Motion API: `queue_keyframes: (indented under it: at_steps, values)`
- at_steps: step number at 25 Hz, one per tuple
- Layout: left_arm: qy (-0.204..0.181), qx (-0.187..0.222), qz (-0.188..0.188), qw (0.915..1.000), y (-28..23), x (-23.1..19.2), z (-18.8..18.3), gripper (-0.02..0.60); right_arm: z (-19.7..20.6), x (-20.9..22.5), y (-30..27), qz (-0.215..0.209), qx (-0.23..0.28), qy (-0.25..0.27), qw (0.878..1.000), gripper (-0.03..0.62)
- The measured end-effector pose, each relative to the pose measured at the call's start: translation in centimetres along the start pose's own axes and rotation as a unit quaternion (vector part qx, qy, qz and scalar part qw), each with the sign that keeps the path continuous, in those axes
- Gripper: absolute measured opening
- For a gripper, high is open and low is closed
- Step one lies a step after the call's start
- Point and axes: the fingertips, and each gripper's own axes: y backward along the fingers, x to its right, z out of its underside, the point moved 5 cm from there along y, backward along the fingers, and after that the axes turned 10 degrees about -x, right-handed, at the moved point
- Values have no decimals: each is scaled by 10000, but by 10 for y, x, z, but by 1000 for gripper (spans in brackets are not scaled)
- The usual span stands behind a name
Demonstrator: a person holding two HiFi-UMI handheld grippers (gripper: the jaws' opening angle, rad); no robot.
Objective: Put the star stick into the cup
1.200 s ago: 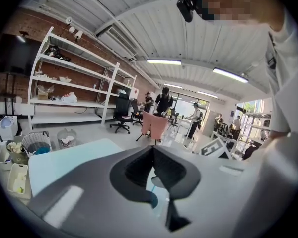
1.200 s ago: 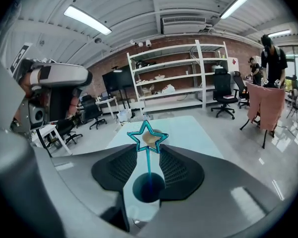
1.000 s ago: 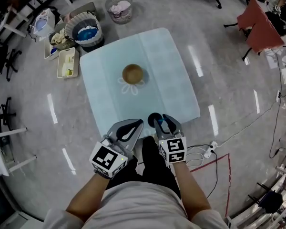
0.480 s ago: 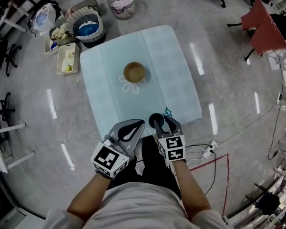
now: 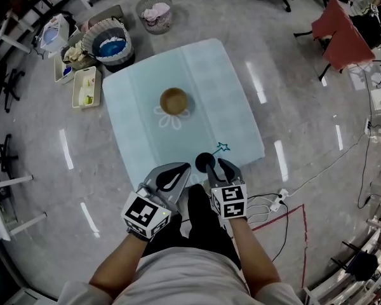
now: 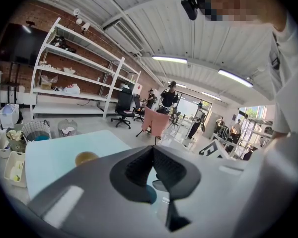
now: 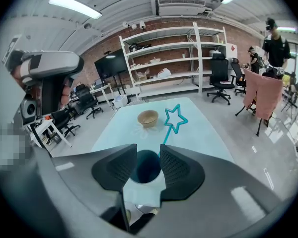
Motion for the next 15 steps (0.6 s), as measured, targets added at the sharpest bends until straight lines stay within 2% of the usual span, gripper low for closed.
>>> queue_keyframes:
  at_steps: [10,11,12,15]
  values:
    - [-91,49,202,9997,17,14,-1,6,-18,-20,52,80,663,-305,9973,150]
    - [-105,63,228,9997,19,16,-3,6,-20,-23,59,102,738,-310,9967,147]
    - [-118,75,251,9996,22,18,-4,6,-23,-26,66,126,812,-314,9961,110]
    - [-166,124,298,9993,31,23,-7,6,-31,-38,86,149,1051,-340,9938,102]
